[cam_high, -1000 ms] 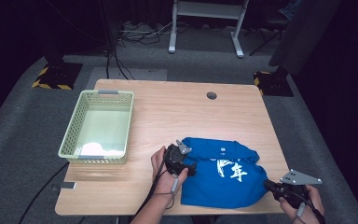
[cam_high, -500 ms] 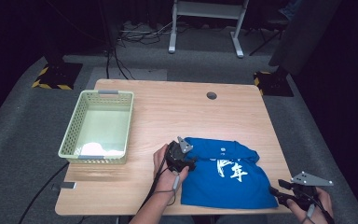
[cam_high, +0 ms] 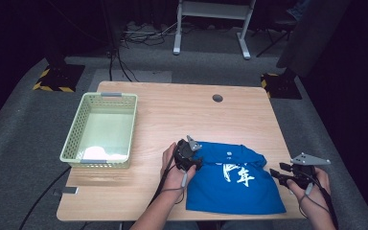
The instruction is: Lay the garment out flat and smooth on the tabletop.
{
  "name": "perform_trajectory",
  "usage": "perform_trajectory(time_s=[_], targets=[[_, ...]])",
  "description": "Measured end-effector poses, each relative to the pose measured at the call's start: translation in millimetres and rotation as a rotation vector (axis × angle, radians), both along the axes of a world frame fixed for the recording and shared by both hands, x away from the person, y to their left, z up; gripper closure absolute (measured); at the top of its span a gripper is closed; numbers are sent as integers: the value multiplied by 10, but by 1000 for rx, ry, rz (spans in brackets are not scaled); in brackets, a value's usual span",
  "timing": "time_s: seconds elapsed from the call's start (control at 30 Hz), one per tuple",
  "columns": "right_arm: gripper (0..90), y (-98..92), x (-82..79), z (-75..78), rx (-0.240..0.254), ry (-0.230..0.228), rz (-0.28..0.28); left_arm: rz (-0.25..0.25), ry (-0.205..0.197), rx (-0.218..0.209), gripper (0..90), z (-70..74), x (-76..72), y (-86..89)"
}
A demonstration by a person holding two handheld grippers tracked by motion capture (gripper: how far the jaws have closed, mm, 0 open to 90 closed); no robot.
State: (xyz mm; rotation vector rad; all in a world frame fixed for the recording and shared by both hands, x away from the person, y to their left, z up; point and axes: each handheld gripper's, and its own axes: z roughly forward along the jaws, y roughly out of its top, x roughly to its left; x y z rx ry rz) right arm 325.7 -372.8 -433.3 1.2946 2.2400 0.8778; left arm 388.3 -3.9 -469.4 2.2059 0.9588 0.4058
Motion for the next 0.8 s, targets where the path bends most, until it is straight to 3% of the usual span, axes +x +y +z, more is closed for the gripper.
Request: perform_trajectory(time_s=[0.27,0.4,0.47,0.57,0.73,0.8], targets=[[485,-54,378,-130,12,28,-15,-36,51,18,500,-86,101,-118],[459,-75,528,-195,18,32,-23,-38,72,27,583,-123,129,-124],[439,-71,594,-231,23,35,-23,-36,101,19,658,-133,128,-127],[399,-41,679,-298,48,59,-15,-39,99,35,794,-113,110,-134],[396,66,750,-429,44,121,18,-32,88,40,823,-105,79,-118],[483,96,753,-463,55,145,30,-34,89,40,824,-96,61,-96]])
